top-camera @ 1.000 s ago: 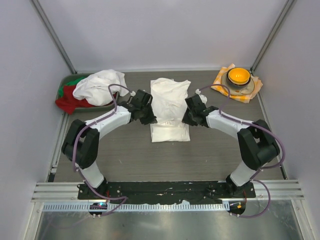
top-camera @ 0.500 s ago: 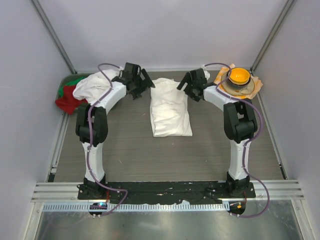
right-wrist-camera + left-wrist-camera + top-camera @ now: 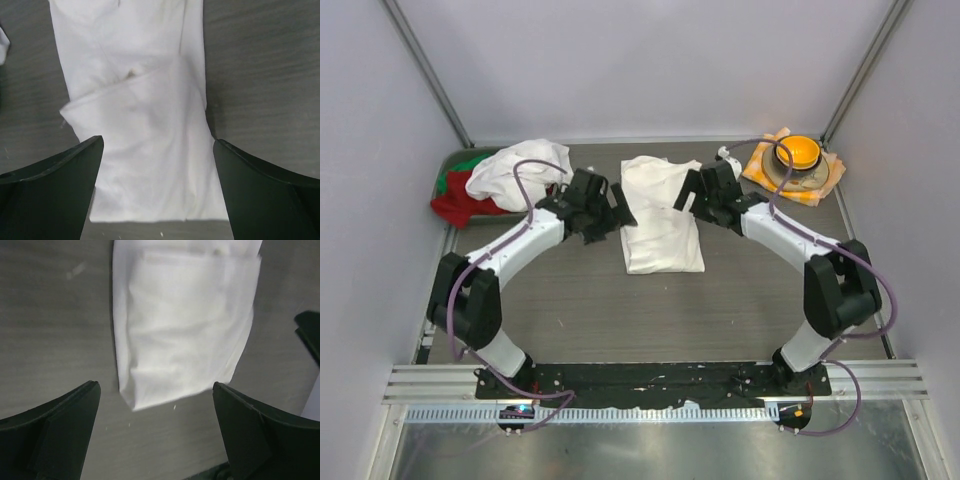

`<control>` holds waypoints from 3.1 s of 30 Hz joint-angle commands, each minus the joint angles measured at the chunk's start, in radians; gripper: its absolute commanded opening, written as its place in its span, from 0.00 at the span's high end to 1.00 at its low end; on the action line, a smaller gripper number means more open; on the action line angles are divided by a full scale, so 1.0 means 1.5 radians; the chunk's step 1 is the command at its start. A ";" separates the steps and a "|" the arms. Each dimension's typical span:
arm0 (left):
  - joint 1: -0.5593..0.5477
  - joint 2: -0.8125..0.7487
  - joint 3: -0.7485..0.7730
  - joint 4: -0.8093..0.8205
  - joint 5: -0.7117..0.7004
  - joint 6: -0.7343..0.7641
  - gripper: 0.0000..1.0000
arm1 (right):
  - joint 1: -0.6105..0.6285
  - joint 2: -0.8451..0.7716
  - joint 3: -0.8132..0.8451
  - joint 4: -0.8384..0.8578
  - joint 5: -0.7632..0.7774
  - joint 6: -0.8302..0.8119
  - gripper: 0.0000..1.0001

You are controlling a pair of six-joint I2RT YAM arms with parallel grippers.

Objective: Fold and stack the t-shirts

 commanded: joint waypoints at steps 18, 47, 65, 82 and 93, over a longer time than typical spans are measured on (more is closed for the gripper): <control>-0.091 -0.056 -0.254 0.188 -0.018 -0.078 0.00 | 0.034 -0.213 -0.338 0.058 0.034 -0.052 0.04; -0.092 0.042 -0.305 0.255 0.017 -0.105 0.99 | 0.035 -0.139 -0.388 0.155 -0.041 -0.001 0.06; -0.092 0.011 -0.339 0.248 0.001 -0.108 1.00 | 0.047 -0.103 -0.453 0.245 -0.115 0.058 0.59; -0.165 -0.140 -0.487 0.256 -0.021 -0.163 1.00 | 0.162 -0.250 -0.545 0.186 -0.032 0.096 0.99; -0.372 -0.377 -0.523 0.106 -0.158 -0.295 1.00 | 0.355 -0.529 -0.546 -0.090 0.091 0.191 0.99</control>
